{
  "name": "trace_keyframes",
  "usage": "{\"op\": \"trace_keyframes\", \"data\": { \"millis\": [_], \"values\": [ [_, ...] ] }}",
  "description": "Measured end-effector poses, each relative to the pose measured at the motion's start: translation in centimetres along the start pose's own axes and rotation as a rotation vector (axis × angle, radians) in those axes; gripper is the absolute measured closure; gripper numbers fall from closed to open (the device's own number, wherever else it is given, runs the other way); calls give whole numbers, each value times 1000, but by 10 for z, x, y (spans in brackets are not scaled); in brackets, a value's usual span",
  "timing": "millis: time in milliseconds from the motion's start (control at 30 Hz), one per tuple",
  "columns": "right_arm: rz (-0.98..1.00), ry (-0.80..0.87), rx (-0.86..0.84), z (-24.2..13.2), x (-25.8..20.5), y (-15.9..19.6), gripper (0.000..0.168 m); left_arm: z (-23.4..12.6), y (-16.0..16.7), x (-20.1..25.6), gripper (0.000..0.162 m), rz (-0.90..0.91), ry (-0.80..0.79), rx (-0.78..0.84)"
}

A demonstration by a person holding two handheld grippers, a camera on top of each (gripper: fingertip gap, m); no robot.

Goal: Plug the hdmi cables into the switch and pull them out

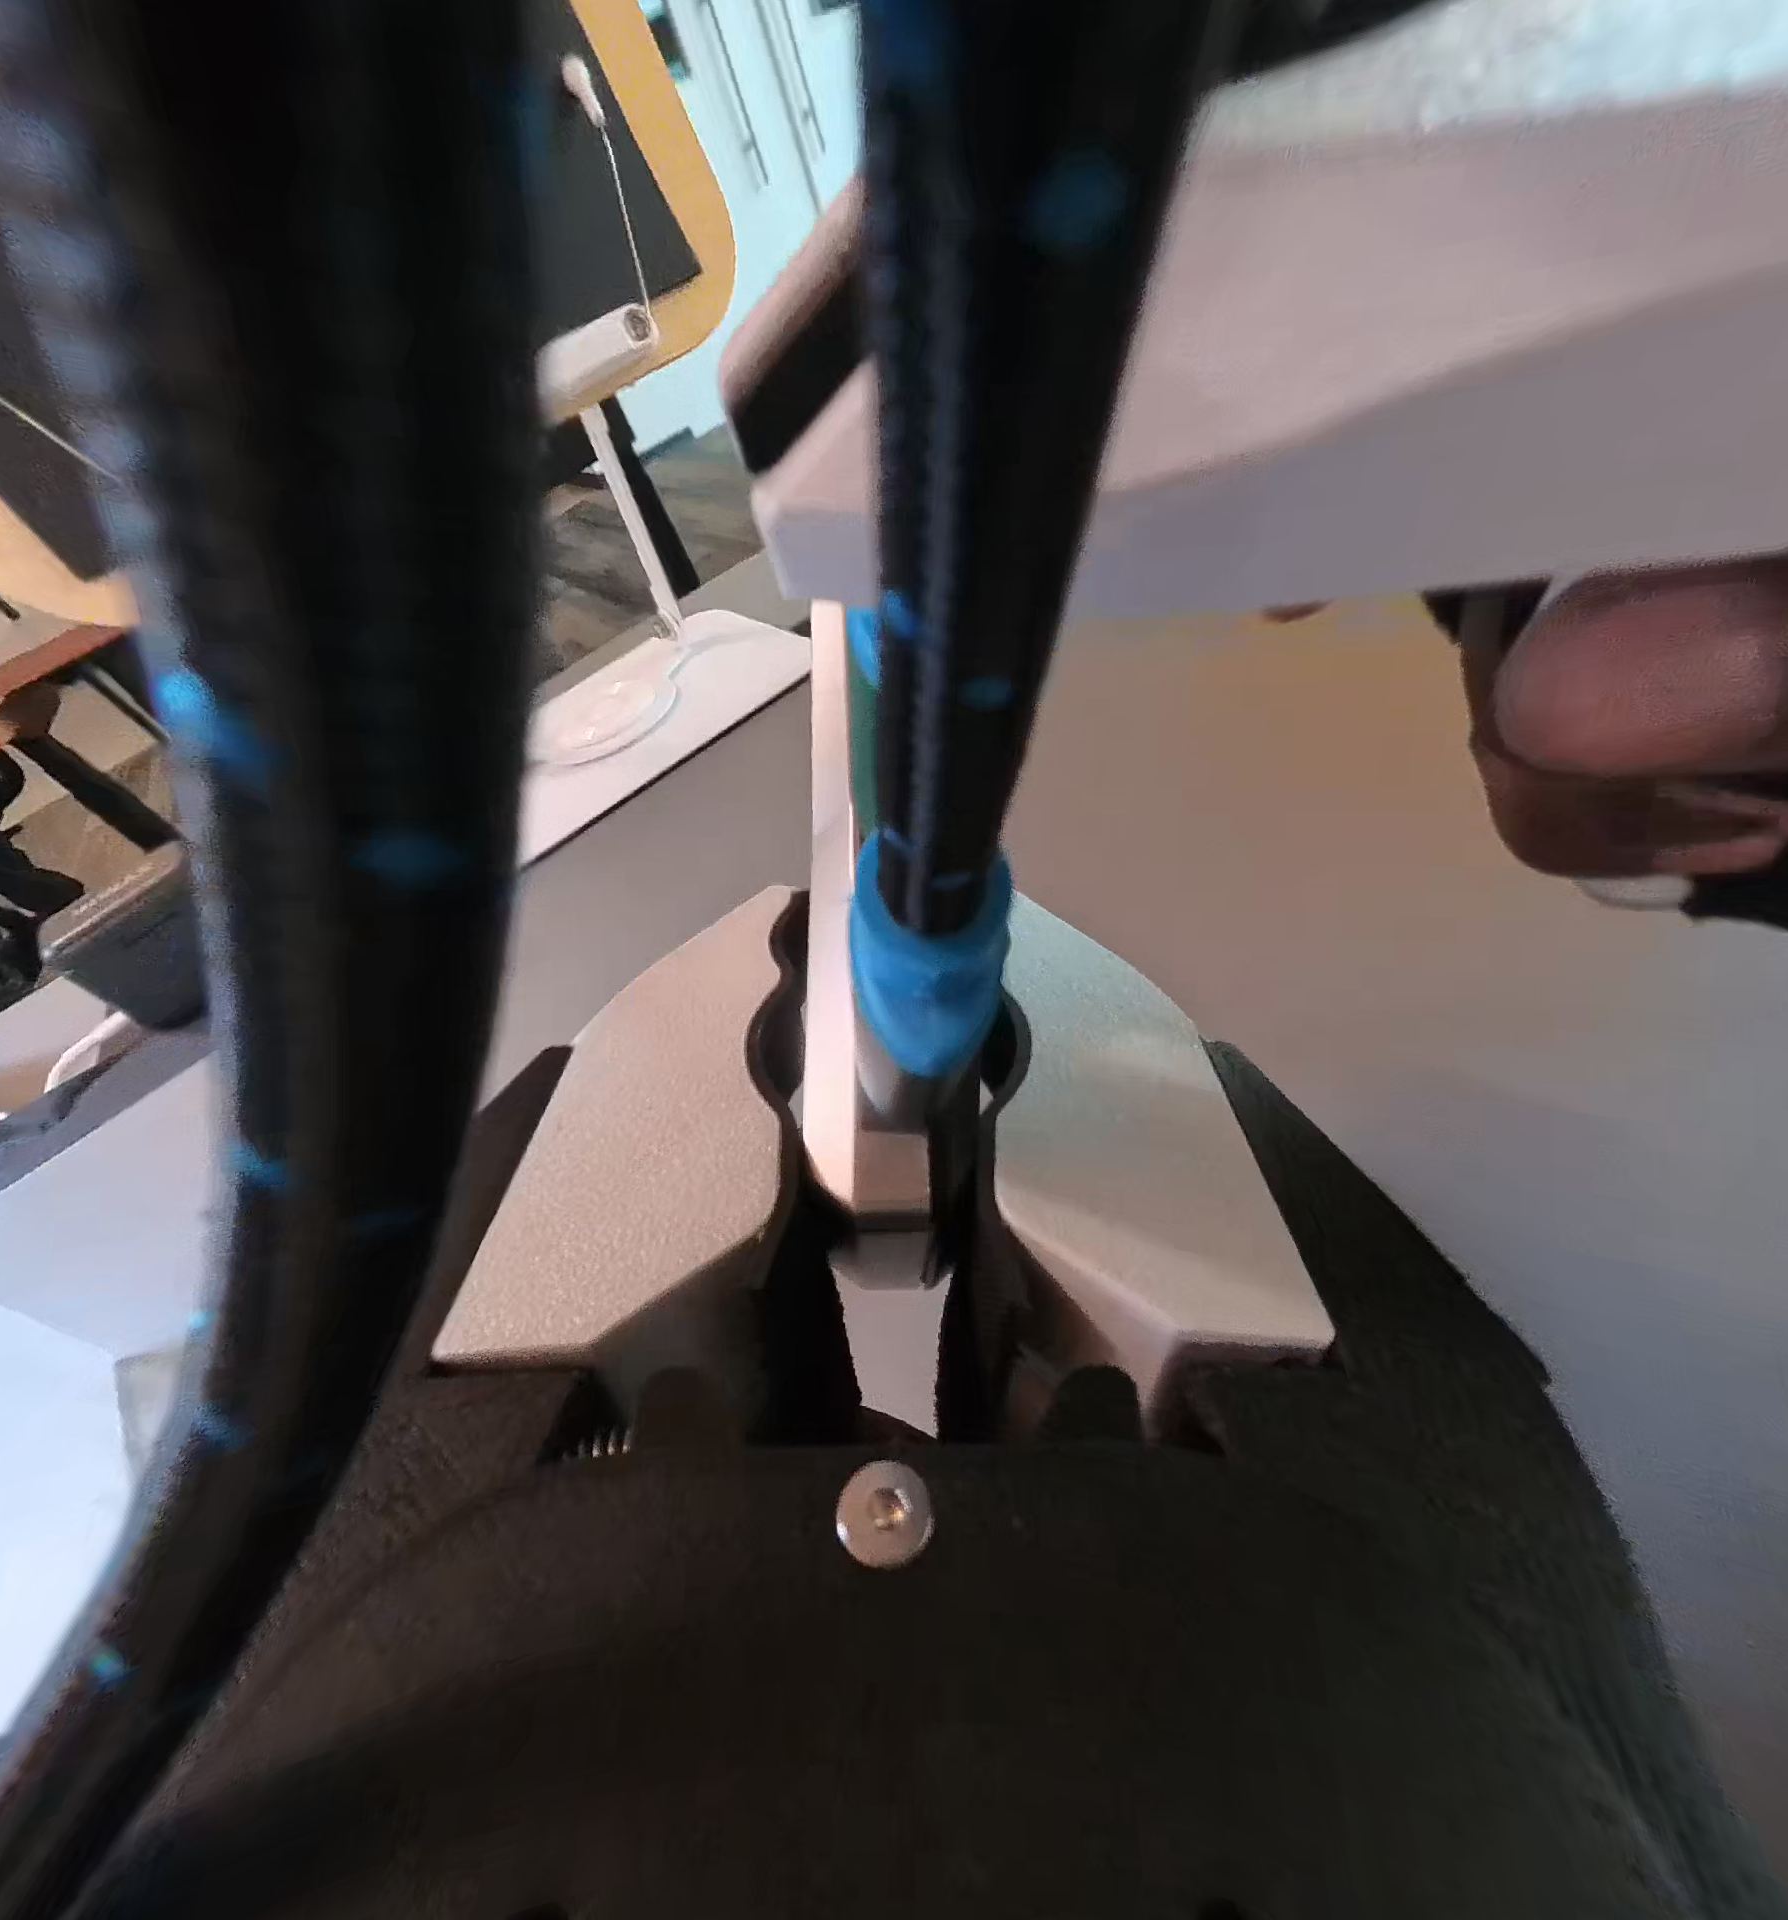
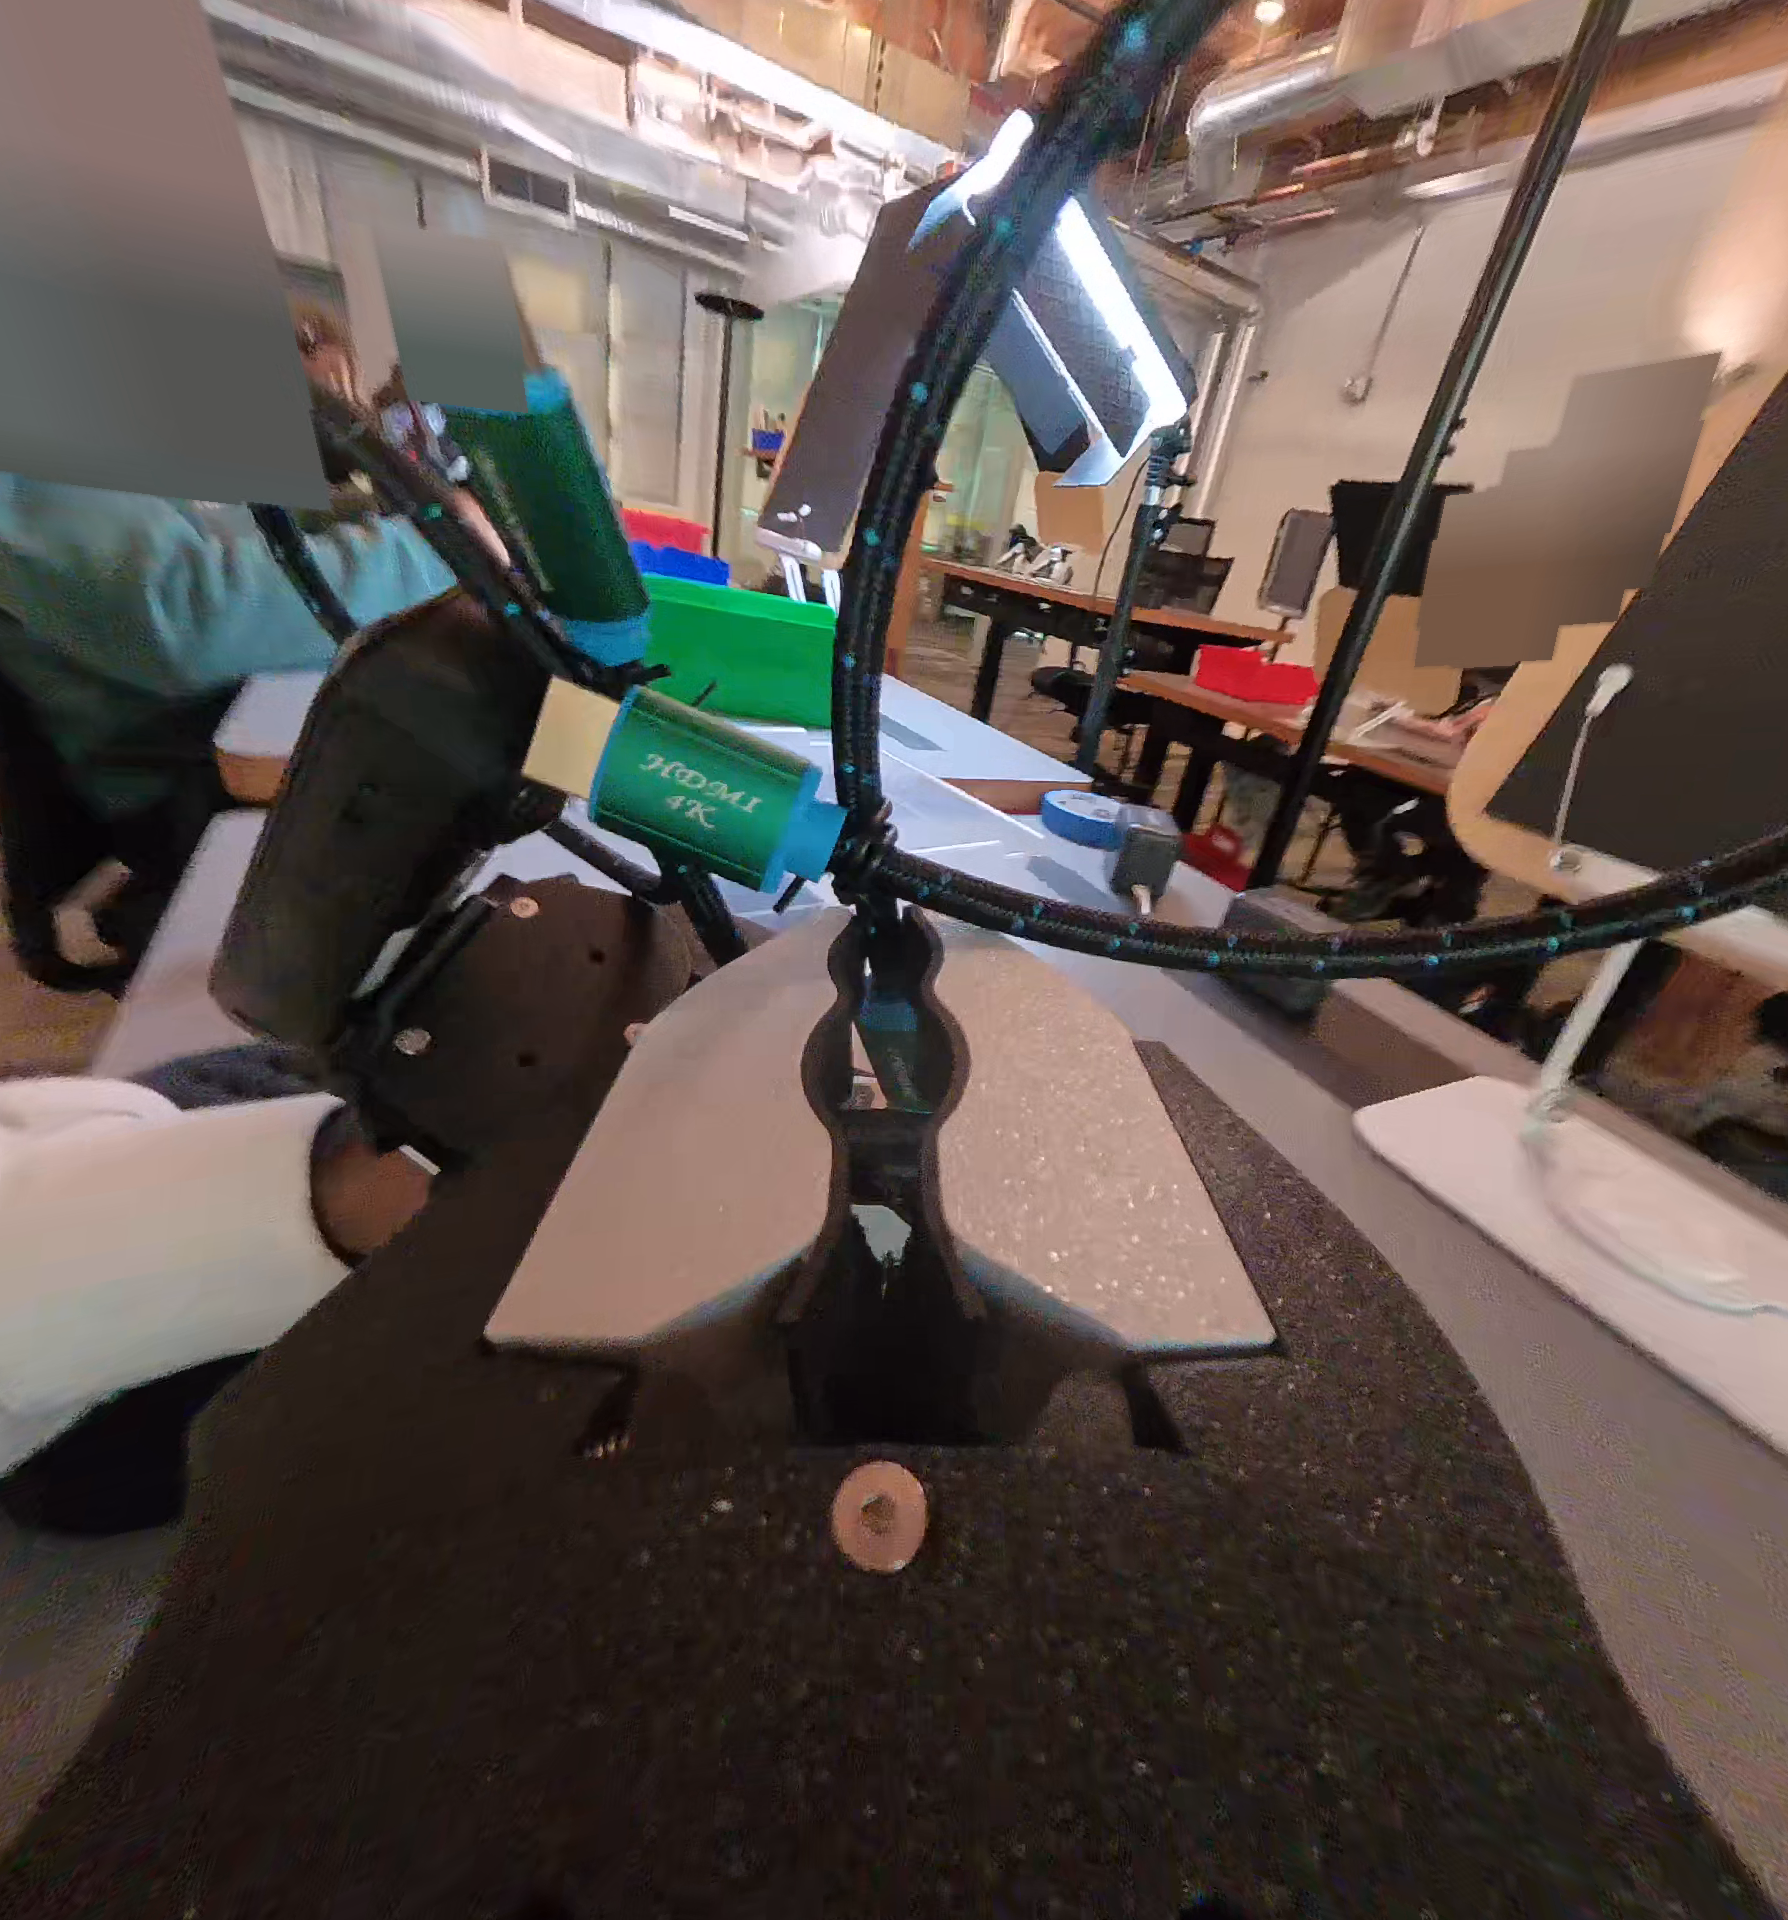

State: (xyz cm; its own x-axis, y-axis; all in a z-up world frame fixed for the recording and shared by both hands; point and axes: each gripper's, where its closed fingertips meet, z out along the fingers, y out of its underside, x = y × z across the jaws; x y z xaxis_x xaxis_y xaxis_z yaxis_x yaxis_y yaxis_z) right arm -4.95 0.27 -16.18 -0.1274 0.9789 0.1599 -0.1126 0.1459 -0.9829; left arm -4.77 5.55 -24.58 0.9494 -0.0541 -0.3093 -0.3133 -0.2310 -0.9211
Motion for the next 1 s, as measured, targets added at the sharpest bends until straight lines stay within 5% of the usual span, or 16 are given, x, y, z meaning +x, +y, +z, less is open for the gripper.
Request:
{"op": "trace_keyframes", "data": {
  "millis": [100,400,500,633,733,867,933,1000],
  "values": [
    [188,-35,40,-1,9,3,163,4,4,-2,132,18,-14,-47],
    [-148,18,-10,-2,4,-1,163,5,0,1,131,9,32,-4],
    [61,0,62,-2,8,-6,162,-1,-15,-13,131,78,-82,120],
    [507,-73,195,-12,29,-9,162,-17,-43,-19,98,241,-226,349],
    [824,-143,266,-14,43,1,160,-15,-44,-12,92,304,-221,344],
    [980,-188,296,-12,46,9,160,3,-23,2,85,256,-93,226],
    [1011,-222,293,-9,39,8,160,7,-17,-2,91,312,-132,176],
    [1028,-248,302,-7,34,6,160,1,-22,-11,115,394,-236,184]
  ]
}}
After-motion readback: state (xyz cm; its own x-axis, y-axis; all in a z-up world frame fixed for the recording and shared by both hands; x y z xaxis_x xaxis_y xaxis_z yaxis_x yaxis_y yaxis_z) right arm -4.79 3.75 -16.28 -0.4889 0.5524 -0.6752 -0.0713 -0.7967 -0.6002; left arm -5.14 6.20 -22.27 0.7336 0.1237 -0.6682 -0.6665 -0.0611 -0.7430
